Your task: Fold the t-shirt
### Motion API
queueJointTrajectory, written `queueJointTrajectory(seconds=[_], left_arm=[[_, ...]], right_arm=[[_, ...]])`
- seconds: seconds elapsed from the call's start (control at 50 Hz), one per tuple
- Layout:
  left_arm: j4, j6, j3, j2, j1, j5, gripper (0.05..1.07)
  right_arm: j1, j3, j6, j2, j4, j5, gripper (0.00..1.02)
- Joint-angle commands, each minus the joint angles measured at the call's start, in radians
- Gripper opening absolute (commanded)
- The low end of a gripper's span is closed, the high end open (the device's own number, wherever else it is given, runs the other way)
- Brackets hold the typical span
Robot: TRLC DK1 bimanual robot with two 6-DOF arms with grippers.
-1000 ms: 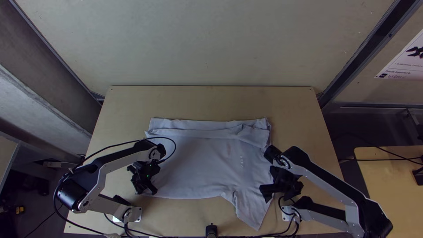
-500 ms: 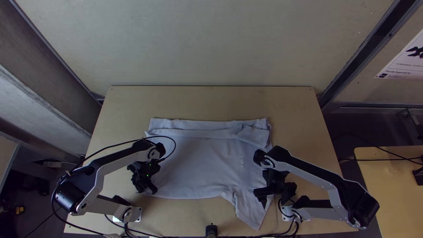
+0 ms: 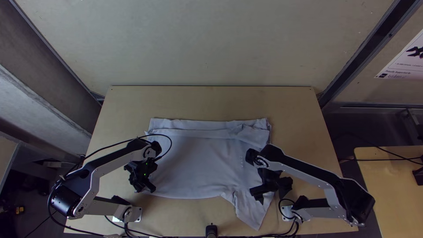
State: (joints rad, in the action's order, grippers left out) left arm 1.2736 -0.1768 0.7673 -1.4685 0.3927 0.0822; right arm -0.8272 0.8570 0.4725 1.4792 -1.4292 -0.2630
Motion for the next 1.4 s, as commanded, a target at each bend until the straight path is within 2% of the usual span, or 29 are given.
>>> queueJointTrajectory(seconds=[0.0, 0.14, 0.26, 0.6, 0.72, 0.84, 0.9, 0.94, 0.96, 1.16, 1.38], left_arm=[[0.02, -0.013, -0.031, 0.014, -0.008, -0.006, 0.08], [0.015, -0.018, -0.033, 0.016, -0.018, -0.006, 0.08], [0.013, -0.023, -0.034, 0.016, -0.023, -0.004, 0.08], [0.013, -0.043, -0.026, 0.019, -0.054, -0.001, 0.08], [0.017, -0.049, -0.023, 0.023, -0.063, 0.004, 0.08], [0.018, -0.052, -0.023, 0.025, -0.069, 0.007, 0.08], [0.018, -0.062, -0.019, 0.027, -0.083, 0.011, 0.08], [0.02, -0.067, -0.016, 0.027, -0.089, 0.013, 0.08], [0.02, -0.069, -0.013, 0.027, -0.095, 0.014, 0.08], [0.021, -0.078, 0.035, 0.017, -0.118, 0.014, 0.08], [0.012, -0.072, 0.118, 0.007, -0.135, 0.011, 0.08]], right_arm=[[0.017, -0.035, -0.023, 0.05, 0.029, -0.055, 0.95], [0.045, -0.064, -0.046, 0.085, 0.122, -0.09, 0.95], [0.043, -0.065, -0.046, 0.124, 0.127, -0.13, 0.95], [0.053, -0.079, -0.086, 0.204, 0.159, -0.147, 0.94], [0.053, -0.101, -0.109, 0.191, 0.196, -0.147, 0.76], [0.066, -0.136, -0.127, 0.173, 0.251, -0.145, 0.45], [0.066, -0.145, -0.14, 0.153, 0.273, -0.134, 0.25], [0.068, -0.15, -0.141, 0.13, 0.299, -0.116, 0.05], [0.068, -0.153, -0.141, 0.118, 0.306, -0.111, 0.02], [0.131, -0.142, -0.141, 0.044, 0.329, -0.091, 0.02], [0.184, -0.081, -0.14, -0.04, 0.296, -0.071, 0.02]])
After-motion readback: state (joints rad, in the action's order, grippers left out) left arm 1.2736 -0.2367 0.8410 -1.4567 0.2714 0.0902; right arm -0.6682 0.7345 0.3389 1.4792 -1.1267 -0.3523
